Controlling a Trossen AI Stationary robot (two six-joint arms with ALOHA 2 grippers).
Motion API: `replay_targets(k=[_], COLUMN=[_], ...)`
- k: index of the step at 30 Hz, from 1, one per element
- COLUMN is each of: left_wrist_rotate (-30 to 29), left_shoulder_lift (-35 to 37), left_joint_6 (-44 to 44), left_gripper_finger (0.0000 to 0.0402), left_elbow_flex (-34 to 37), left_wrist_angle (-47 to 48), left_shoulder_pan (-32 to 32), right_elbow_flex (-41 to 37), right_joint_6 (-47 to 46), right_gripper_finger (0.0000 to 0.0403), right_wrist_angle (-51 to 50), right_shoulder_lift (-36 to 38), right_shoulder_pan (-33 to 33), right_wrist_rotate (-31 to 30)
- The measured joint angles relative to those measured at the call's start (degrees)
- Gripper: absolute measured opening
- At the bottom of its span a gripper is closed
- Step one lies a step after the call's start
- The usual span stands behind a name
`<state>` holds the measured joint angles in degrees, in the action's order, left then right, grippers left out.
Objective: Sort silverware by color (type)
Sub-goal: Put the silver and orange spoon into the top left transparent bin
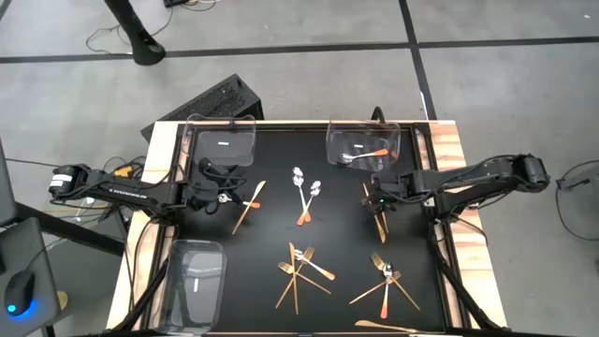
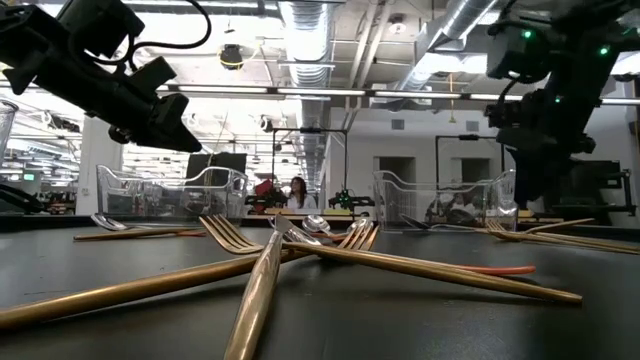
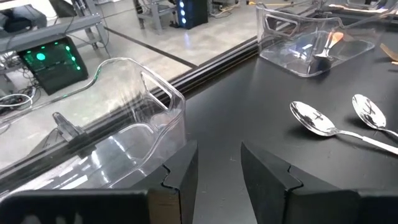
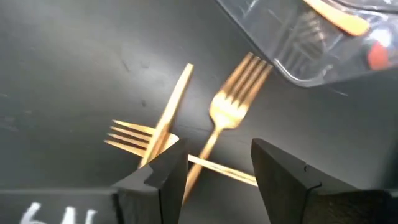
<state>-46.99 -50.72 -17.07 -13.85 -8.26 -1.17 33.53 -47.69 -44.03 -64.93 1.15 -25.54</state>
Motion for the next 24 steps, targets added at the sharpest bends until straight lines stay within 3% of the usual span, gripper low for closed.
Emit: replay_targets(k=[9, 18, 24], left_wrist_rotate=[-0.13, 1.75, 5.60], left_shoulder_lift=[-0.02, -0.02, -0.02], left_joint_6=[-0.63, -0.12, -1.43], left_gripper_finger=[0.0108, 0.0108, 0.0108], left_elbow_flex=[0.00, 0.00, 0.00], left_wrist_angle=[0.86, 1.79, 4.02], left_shoulder_pan=[0.00, 0.00, 0.02], right_elbow_flex=[-5.01, -5.00, -5.00], right_joint_6=[-2.95, 23.01, 22.36], right_gripper_finger=[0.0196, 0.0197, 0.0193], right_wrist_angle=[12.19, 29.58, 27.83], right_shoulder_lift=[-0.06, 0.08, -0.11], right_shoulder_pan=[-5.52, -3.35, -0.72], right_wrist_rotate=[-0.72, -3.29, -4.56])
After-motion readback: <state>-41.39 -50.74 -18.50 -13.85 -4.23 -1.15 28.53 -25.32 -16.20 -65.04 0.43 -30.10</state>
